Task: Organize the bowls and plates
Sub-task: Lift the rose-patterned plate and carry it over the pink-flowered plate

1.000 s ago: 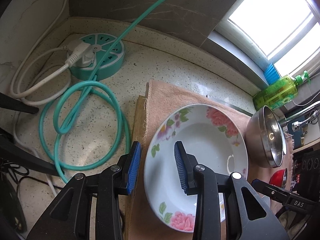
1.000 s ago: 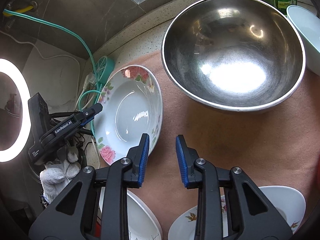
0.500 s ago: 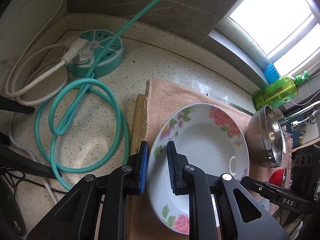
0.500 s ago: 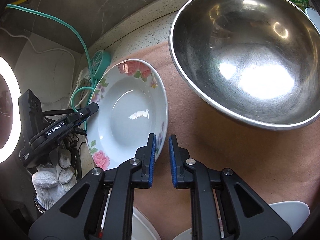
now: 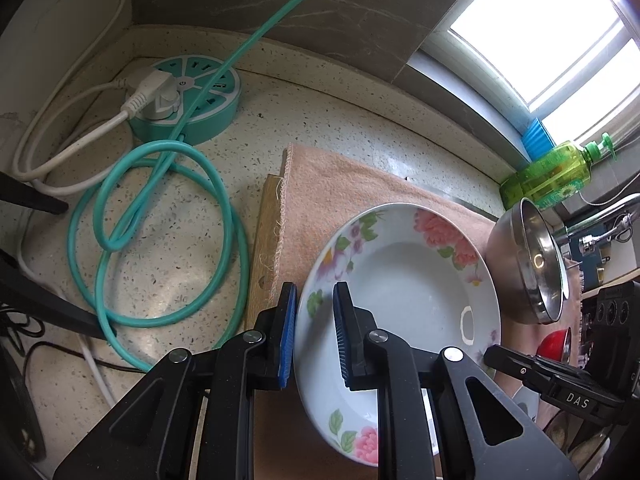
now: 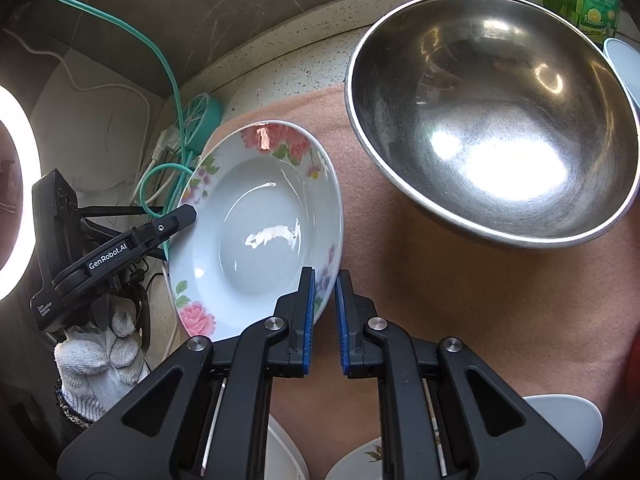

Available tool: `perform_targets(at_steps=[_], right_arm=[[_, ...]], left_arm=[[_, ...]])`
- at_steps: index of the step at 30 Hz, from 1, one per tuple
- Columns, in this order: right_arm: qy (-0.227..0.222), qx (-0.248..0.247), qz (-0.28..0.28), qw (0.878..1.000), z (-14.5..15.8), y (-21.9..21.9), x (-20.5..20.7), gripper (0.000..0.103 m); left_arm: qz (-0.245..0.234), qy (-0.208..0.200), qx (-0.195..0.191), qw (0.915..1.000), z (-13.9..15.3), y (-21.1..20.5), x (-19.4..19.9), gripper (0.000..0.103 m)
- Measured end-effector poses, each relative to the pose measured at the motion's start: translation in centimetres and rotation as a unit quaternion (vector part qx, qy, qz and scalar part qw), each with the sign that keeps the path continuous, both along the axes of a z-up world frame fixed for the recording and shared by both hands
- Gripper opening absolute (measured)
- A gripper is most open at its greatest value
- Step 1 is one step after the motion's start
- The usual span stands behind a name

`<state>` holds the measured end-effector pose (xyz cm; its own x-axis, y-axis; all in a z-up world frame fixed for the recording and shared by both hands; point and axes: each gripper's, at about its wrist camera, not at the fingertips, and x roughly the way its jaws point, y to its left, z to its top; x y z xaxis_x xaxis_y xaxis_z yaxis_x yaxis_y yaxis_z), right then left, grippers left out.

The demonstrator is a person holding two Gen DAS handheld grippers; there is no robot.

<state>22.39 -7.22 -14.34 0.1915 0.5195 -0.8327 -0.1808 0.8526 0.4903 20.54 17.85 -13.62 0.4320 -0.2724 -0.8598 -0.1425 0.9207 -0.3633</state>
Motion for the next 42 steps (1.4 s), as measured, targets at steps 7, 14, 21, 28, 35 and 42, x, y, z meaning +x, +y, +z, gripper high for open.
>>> perform_targets(at_steps=[7,14,21,28,35,42], right_arm=[[-0.006,0.002,0.002,1.0,0.7,-1.0,-0.8,0.01],[-0.017,0.009,0.005,1.0,1.8,-2.0,-1.9,0.011],[-0.025,0.016,0.007,1.0,2.8,-3.8,-3.3,0.011],[-0.032,0.017,0.015,0.999,3.6,-6.2,-5.4,0.011],[-0.032,0.012,0.027,0.999,3.9,-9.1,-7.4,0.011],[-0.027,0.003,0.033,0.999,3.5,-12.6,-9.3,0.011]], left_arm=[[0.001,-0.005,-0.001,1.0,0.7,-0.7,-1.4,0.017],[-0.002,-0.015,-0.002,0.9999,2.0,-2.0,-2.8,0.017],[-0.002,-0.027,-0.006,0.9996,3.6,-3.8,-4.4,0.017],[-0.002,-0.038,-0.009,0.9992,4.8,-6.2,-6.7,0.017],[0.002,-0.039,-0.016,0.9991,5.2,-9.0,-9.0,0.017],[0.002,-0.036,-0.021,0.9991,5.0,-12.1,-11.4,0.017]])
